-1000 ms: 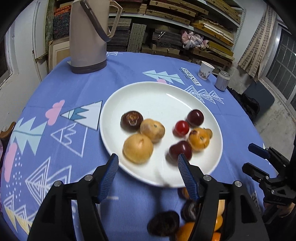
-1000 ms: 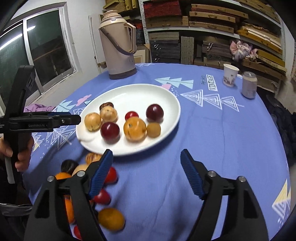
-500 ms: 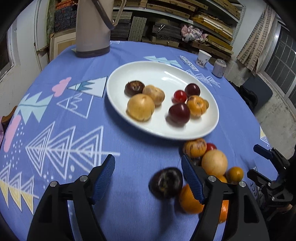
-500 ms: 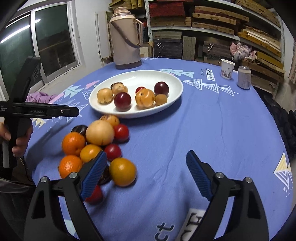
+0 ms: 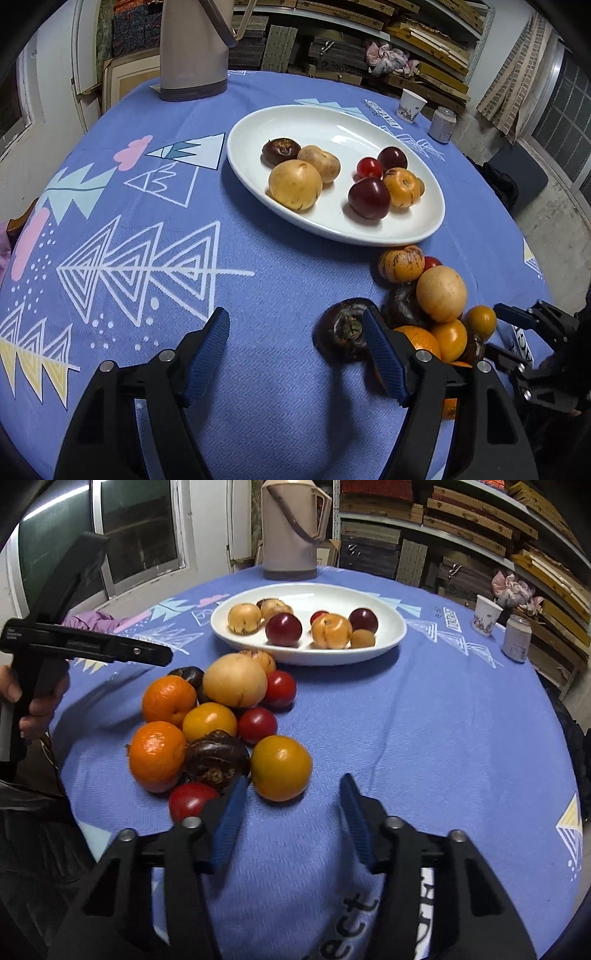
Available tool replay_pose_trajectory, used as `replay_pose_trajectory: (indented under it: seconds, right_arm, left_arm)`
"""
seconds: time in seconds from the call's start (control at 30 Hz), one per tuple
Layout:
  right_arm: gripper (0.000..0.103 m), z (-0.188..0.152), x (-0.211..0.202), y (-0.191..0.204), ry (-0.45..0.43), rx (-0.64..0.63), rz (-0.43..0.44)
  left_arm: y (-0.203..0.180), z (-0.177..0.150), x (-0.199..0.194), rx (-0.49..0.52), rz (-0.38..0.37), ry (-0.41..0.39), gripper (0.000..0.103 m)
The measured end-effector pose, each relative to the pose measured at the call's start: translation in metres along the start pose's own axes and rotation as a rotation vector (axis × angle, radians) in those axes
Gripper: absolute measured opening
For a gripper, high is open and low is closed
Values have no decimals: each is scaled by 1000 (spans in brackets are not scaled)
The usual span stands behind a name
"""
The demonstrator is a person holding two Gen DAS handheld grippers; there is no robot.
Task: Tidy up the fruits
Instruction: 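Withdraw both open tools from the plate back to the fruit pile, then grasp an orange mandarin with the left tool while the right tool grasps a yellow tomato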
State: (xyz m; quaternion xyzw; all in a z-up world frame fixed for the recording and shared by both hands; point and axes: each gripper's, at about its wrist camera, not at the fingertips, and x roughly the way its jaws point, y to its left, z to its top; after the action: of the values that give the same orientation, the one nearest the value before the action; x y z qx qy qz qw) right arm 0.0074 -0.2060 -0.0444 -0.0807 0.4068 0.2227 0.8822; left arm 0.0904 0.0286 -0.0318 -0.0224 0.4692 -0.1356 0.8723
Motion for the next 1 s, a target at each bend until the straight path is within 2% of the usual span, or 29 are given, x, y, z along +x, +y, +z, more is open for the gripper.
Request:
replay_pose_trajectory:
  seconds: [0.07, 0.17, 0.63, 0.83, 1.0]
  right_arm:
    - [48, 2, 7, 0, 1, -1, 1]
    - [37, 6, 13, 0, -5, 9, 16]
    - [37, 5, 12, -16, -25, 86, 57]
    - [37, 4, 12, -16, -28, 93, 73]
    - [37, 3, 11, -16, -31, 96, 81]
  left_arm:
    - [0, -1, 1, 5, 0, 4, 75]
    - [0, -2, 1, 9, 1, 8, 75]
    - [-14, -6, 11, 37, -34, 46, 75]
    - [-11, 2, 22, -3, -69, 91, 75]
    - [-12, 1, 8, 4, -71, 63, 75]
